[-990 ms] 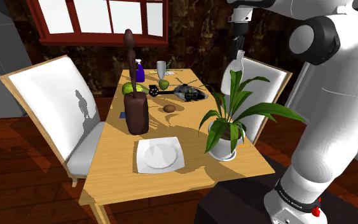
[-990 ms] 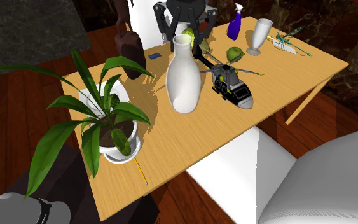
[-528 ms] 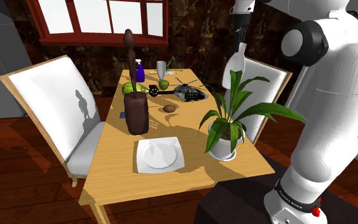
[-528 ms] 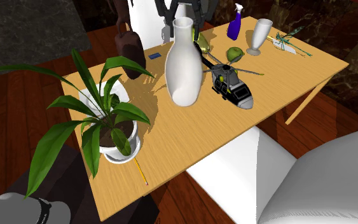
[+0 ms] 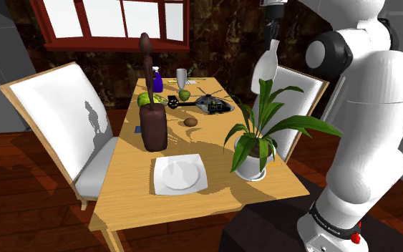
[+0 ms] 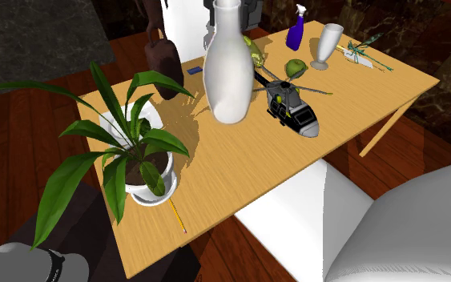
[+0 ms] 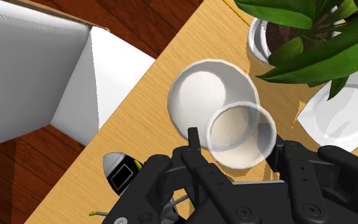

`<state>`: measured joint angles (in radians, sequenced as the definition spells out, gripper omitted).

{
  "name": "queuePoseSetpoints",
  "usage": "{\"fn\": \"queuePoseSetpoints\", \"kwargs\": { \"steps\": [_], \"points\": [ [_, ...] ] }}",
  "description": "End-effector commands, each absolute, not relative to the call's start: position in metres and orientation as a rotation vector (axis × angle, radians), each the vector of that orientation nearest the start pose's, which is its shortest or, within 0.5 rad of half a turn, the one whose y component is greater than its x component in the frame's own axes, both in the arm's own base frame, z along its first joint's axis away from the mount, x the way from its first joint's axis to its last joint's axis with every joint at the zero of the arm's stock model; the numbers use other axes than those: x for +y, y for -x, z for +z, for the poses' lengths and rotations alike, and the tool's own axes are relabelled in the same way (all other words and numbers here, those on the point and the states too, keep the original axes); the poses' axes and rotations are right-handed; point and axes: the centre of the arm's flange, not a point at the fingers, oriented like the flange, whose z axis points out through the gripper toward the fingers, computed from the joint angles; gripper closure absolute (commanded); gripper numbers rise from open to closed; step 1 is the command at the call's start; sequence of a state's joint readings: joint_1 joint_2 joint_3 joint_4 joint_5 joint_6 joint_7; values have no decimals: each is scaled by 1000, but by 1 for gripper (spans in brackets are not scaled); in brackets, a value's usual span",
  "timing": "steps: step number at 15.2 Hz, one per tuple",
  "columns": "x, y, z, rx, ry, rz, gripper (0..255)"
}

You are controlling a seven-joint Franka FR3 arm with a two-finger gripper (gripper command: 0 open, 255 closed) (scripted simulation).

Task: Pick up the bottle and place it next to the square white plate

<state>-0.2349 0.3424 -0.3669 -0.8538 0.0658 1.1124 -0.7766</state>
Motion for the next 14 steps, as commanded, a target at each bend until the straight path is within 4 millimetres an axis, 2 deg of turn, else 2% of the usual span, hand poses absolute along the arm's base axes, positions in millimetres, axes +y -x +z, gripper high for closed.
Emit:
{"fn": "queuePoseSetpoints", "kwargs": {
  "steps": [1,14],
  "points": [
    [-254,-517,717,-342,3127,138,255],
    [-82,-521,719,-342,3127,138,255]
  ]
}}
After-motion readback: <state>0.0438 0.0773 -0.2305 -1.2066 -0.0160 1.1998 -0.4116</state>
